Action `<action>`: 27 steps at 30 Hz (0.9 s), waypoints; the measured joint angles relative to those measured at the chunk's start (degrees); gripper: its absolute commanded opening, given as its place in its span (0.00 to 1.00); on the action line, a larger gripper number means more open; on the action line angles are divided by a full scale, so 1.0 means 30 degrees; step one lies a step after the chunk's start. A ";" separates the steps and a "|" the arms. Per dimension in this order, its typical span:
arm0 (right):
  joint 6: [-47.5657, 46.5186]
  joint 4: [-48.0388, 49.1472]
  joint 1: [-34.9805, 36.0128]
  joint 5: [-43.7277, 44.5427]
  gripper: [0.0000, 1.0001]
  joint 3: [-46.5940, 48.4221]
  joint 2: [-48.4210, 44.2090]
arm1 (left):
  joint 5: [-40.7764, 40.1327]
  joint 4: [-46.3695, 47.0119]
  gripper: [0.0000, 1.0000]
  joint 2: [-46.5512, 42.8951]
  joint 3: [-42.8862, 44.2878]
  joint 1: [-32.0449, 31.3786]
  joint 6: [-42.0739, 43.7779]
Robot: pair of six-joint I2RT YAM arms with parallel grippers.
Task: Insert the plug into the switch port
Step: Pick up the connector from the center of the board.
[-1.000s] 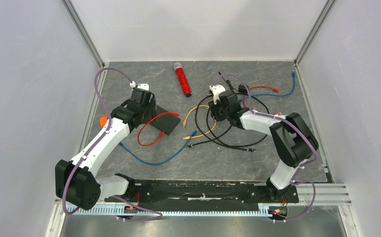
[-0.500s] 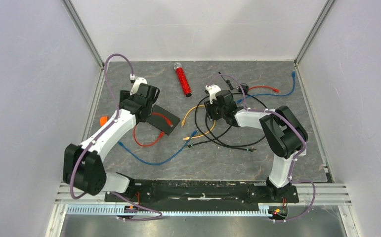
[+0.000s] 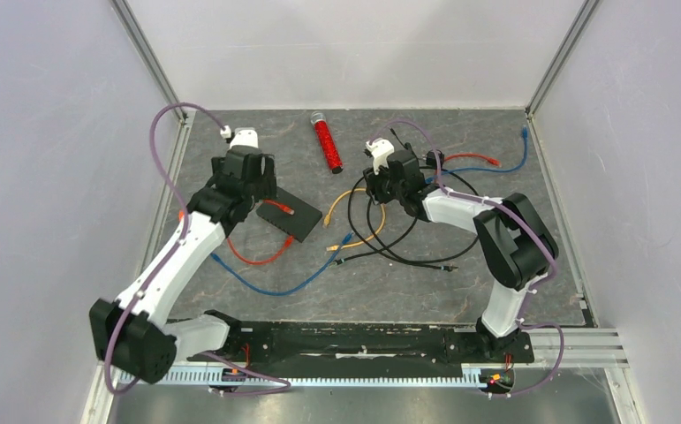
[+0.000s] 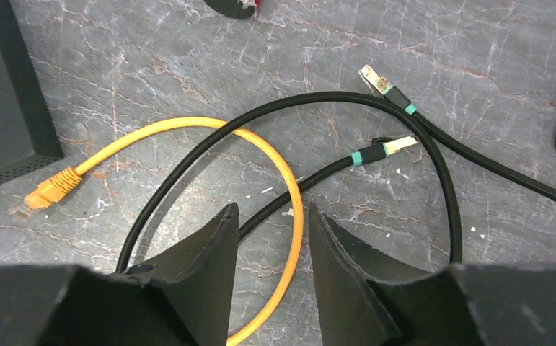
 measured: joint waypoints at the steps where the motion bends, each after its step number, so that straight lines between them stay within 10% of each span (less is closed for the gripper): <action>1: -0.0051 -0.0087 -0.0015 0.0000 0.41 0.0080 0.0160 | 0.0525 0.0044 0.90 -0.0532 -0.0313 0.0000 -0.0160; 8: -0.0350 -0.0415 -0.0036 0.0175 0.36 0.0328 0.1756 | 0.4801 0.0393 0.84 -0.3672 -0.2528 0.0051 -0.0459; 17: -0.0743 -0.0277 -0.0029 0.1209 0.00 0.0612 0.2441 | 0.7708 0.0401 0.80 -0.4612 -0.4743 0.0051 -0.0444; 27: -0.1392 -0.1778 -0.0036 0.2244 0.00 0.0612 0.1676 | 0.8451 0.0539 0.80 -0.6251 -0.5639 0.0051 -0.0437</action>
